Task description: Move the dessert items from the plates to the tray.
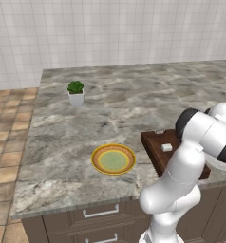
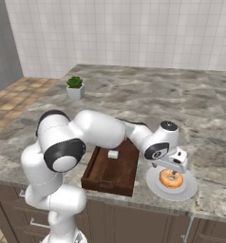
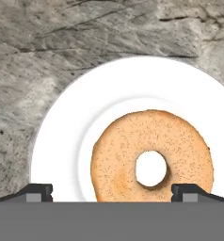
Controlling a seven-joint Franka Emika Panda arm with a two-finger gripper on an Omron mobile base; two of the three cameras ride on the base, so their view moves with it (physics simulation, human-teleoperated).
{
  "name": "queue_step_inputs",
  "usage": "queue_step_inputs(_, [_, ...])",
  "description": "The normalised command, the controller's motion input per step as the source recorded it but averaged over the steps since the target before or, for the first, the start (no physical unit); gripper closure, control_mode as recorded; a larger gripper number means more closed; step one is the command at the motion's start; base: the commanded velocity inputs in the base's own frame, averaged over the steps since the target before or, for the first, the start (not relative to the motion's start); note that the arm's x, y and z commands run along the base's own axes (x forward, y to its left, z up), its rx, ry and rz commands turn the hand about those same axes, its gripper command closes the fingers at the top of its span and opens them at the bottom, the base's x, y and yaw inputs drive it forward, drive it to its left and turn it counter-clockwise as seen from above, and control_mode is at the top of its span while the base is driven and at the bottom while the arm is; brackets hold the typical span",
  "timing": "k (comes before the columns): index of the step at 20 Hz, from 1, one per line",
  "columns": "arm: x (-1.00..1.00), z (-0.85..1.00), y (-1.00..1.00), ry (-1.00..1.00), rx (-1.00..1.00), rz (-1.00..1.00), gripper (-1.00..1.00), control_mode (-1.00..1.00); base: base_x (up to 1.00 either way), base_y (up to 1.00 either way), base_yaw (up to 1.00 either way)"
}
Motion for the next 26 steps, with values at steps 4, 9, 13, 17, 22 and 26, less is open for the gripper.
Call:
queue_step_inputs(4, [0.02, 0.0, -0.02, 0.0, 0.0, 0.01, -1.0, -1.0, 0.0, 0.0, 0.0])
queue_step_inputs(9, [0.0, -0.17, 0.0, 0.03, 0.0, 0.03, -1.0, -1.0, 0.0, 0.0, 0.0])
queue_step_inputs(13, [0.0, -0.3, 0.0, 0.03, 0.03, 0.04, -1.0, -1.0, 0.0, 0.0, 0.0])
queue_step_inputs(17, [0.0, -0.35, 0.0, 0.05, 0.02, 0.05, -1.0, -1.0, 0.0, 0.0, 0.0])
queue_step_inputs(22, [0.0, -0.26, 0.0, 0.01, 0.0, 0.03, -1.0, -1.0, 0.0, 0.0, 0.0])
queue_step_inputs(26, [0.0, -0.13, 0.0, 0.0, 0.0, 0.04, -1.0, -1.0, 0.0, 0.0, 0.0])
